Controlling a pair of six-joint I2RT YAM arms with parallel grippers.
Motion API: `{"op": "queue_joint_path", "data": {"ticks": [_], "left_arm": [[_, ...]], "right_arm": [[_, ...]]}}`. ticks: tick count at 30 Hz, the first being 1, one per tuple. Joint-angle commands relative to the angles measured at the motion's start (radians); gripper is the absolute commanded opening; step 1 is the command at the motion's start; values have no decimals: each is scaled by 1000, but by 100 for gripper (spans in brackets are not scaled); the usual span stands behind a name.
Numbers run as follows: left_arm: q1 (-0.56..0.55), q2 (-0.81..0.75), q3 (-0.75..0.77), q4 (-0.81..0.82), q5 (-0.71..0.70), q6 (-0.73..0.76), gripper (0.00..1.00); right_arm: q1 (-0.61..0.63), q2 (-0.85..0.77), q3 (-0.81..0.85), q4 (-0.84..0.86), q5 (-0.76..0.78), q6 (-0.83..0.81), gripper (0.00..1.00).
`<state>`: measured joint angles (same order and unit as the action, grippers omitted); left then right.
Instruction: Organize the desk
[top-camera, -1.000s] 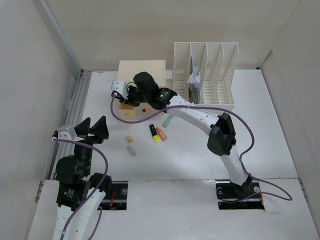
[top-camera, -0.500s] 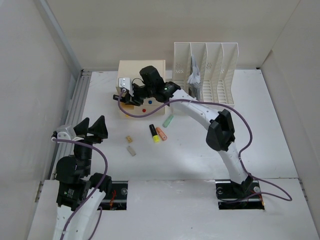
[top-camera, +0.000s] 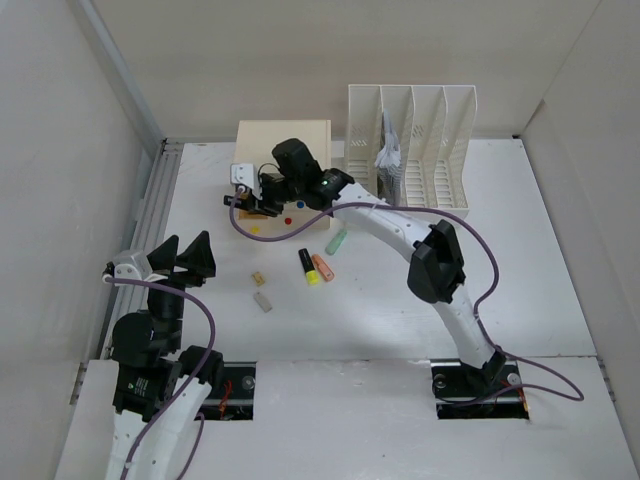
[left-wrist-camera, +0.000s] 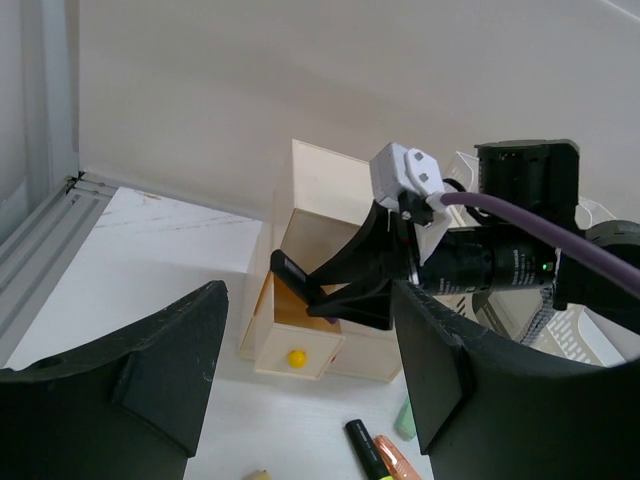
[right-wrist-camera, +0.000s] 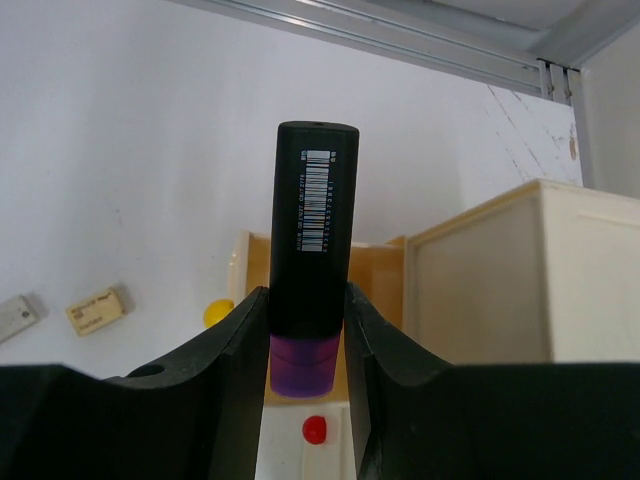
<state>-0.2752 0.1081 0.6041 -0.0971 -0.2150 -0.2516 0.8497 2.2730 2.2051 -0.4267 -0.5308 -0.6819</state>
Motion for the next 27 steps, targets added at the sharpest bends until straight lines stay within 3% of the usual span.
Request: {"op": "queue_joint_path", "data": {"ticks": [1, 9, 18, 27], "left_arm": [[-5, 5, 14, 39, -6, 9, 64], [-5, 5, 14, 39, -6, 9, 64], [-5, 5, 14, 39, -6, 9, 64], [-5, 5, 14, 39, -6, 9, 65]], "right_arm": [[23, 32, 64, 25, 23, -10, 11], [32, 54, 94, 25, 63, -10, 11], [32, 54, 76, 25, 124, -10, 18], [32, 14, 22, 36, 161, -10, 41]]}}
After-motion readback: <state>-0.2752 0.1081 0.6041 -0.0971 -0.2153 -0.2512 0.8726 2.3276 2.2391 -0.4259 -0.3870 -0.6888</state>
